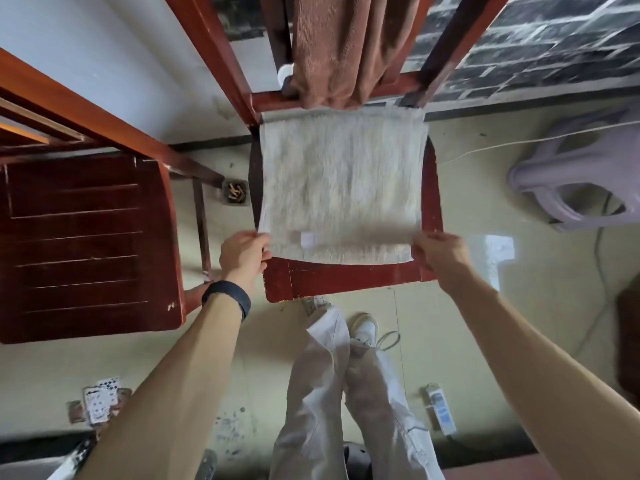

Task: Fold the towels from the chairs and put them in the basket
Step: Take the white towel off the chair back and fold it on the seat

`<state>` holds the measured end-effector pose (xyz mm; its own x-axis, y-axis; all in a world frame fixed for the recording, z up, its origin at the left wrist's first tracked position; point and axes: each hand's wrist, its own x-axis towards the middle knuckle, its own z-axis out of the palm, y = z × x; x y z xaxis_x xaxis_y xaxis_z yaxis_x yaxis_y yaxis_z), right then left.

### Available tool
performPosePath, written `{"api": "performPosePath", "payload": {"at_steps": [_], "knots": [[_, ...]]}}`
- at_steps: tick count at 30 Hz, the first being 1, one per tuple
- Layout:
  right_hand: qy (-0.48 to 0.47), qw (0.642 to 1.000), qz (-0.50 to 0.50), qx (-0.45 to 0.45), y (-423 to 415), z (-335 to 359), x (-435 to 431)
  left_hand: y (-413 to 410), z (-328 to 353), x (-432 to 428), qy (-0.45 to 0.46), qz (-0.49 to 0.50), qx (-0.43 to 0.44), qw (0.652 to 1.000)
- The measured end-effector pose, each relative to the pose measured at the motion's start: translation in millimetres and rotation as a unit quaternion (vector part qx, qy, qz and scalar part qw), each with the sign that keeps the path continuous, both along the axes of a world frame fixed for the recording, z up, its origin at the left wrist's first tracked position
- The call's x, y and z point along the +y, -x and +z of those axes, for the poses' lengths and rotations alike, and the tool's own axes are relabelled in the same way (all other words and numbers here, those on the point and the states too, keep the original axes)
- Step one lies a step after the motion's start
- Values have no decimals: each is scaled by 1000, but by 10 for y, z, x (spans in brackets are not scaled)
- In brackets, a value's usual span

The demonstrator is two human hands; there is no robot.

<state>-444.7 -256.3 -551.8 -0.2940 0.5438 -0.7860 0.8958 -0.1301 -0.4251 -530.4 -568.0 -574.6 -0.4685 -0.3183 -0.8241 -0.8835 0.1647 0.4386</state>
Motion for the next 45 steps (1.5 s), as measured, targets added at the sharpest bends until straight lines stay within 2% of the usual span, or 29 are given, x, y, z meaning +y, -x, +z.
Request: {"api": "performPosePath", "payload": {"at_steps": [2,4,9,14,22,25,28,31,33,36,39,42,45], "knots": [[-6,998,38,-56,-290,-345,-17,-113,-171,-39,30,-23,-22,999],[-22,997,38,-71,-438,-588,-37,-158,-289,-45,40,-30,-12,999],[-107,990,68,-60,-413,-614,-195,-210,-455,-116,105,-126,21,986],[-165,973,131,-97,-416,-640,-272,-223,-311,42,222,-225,22,948],[-162,964,164,-135,-307,-602,-408,-189,-347,160,272,-294,-30,916],[-147,972,149,-106,-330,-553,-408,-189,-299,115,267,-307,-36,913],[-102,987,103,-64,-405,-387,-371,-243,-143,45,232,-284,-35,930],[-39,998,-39,-6,-430,-32,-267,-297,170,-19,108,-149,-22,983],[5,991,-130,38,-427,357,-167,-313,557,-49,33,-66,-4,997],[69,976,-174,111,-382,1038,5,-269,1266,-65,-85,28,27,996],[106,957,-193,186,-229,1758,139,-140,2022,-31,-199,95,30,975],[116,940,-198,252,-68,2426,204,-7,2693,-7,-236,87,48,967],[112,945,-158,262,3,2914,231,111,3160,-11,-169,7,71,983]]}}
